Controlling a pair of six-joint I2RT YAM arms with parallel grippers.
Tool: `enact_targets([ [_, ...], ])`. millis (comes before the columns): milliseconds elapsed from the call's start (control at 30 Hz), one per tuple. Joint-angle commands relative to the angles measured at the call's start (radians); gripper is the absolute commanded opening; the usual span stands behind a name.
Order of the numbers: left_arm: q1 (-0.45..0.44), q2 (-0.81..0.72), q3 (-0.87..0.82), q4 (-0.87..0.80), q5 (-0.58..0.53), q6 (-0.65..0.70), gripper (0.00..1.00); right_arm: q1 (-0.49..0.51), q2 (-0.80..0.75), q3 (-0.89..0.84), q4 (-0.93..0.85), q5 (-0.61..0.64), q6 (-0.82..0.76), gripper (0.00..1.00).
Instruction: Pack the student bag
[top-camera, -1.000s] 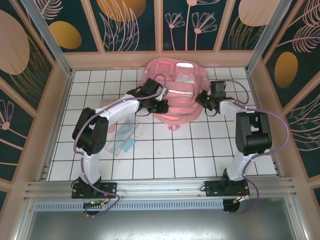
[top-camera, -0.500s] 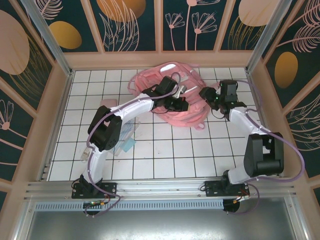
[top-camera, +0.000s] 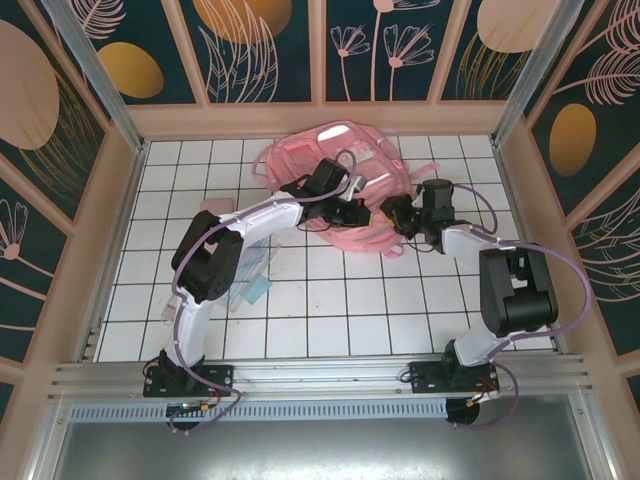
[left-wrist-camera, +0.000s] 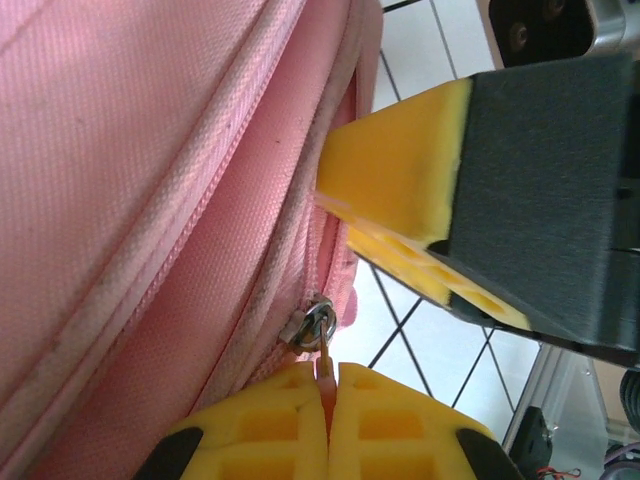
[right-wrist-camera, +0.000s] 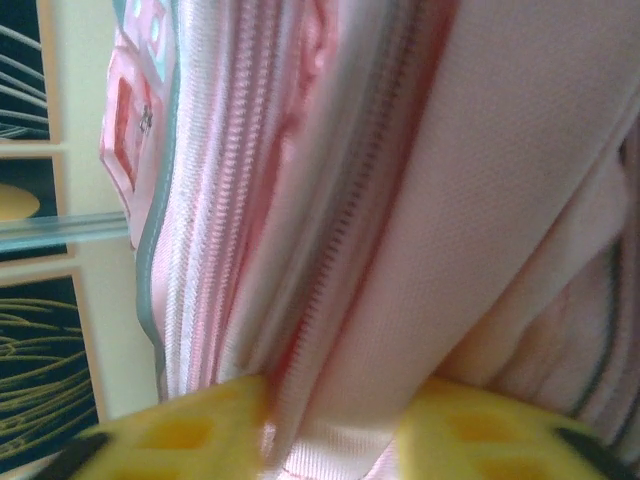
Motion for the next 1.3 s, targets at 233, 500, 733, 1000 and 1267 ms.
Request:
enact_targets([
  [233, 0.051, -0.132, -0.179, -0.068, -0.074, 0.055, 0.0, -0.019, -0.074, -0.013, 0.039, 0.133, -0.043, 0.0],
  [500, 0.144, -0.224, -0.325, -0.128, -0.172, 0.075, 0.0, -0.042, -0.101, -0.01, 0.015, 0.13, -0.068, 0.0],
  [733, 0.251, -0.225, -0.33, -0.186, -0.28, 0.131, 0.0, -0.042, -0.119, 0.0, -0.031, 0.141, -0.107, 0.0],
  [1000, 0.323, -0.1, -0.159, -0.193, -0.511, 0.201, 0.0, -0.036, -0.122, 0.032, -0.098, 0.142, -0.176, 0.0],
  [1267, 0.322, -0.142, -0.148, -0.177, -0.484, 0.187, 0.21, -0.007, -0.119, 0.078, -0.146, 0.115, -0.252, 0.08],
])
